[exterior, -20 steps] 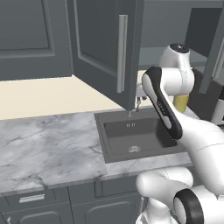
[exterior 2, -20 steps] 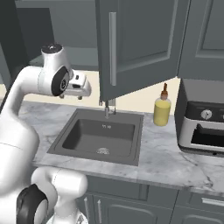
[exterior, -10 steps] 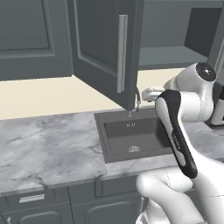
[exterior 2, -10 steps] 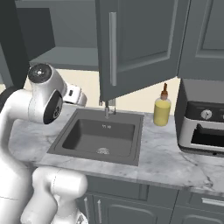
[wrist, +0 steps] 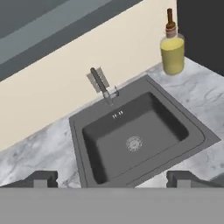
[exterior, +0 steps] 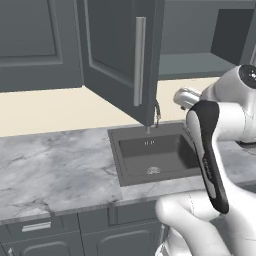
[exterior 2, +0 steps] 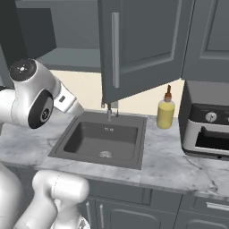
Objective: Close all open cabinet doors.
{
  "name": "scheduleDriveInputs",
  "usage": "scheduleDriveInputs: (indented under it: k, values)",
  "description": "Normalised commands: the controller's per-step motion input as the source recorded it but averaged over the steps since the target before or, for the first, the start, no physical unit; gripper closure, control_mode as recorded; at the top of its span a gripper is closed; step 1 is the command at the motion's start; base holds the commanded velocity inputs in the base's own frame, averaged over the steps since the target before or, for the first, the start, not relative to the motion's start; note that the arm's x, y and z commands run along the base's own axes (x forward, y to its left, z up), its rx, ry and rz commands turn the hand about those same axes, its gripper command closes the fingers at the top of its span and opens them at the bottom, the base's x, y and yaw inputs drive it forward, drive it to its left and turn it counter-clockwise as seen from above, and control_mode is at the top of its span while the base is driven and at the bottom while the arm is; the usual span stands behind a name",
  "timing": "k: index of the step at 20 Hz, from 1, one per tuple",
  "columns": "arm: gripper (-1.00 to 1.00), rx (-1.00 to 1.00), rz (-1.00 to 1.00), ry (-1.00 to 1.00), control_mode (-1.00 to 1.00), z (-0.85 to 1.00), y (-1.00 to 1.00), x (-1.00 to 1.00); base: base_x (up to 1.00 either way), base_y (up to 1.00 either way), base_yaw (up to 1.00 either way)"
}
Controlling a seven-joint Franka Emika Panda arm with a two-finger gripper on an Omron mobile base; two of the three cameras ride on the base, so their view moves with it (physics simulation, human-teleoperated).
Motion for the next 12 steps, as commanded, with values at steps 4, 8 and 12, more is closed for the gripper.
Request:
scheduleDriveInputs:
  k: [4, 8, 12]
  values:
    - [-1.00, 0.31, -0.37, 0.19, -1.00, 0.43, -0.29, -0.51, 0.00, 0.00, 0.00]
    - [-1.00, 0.35, -0.20, 0.06, -1.00, 0.30, -0.41, -0.48, 0.00, 0.00, 0.00]
    - [-1.00, 0.30, -0.18, -0.05, -1.00, 0.18, -0.33, -0.45, 0.00, 0.00, 0.00]
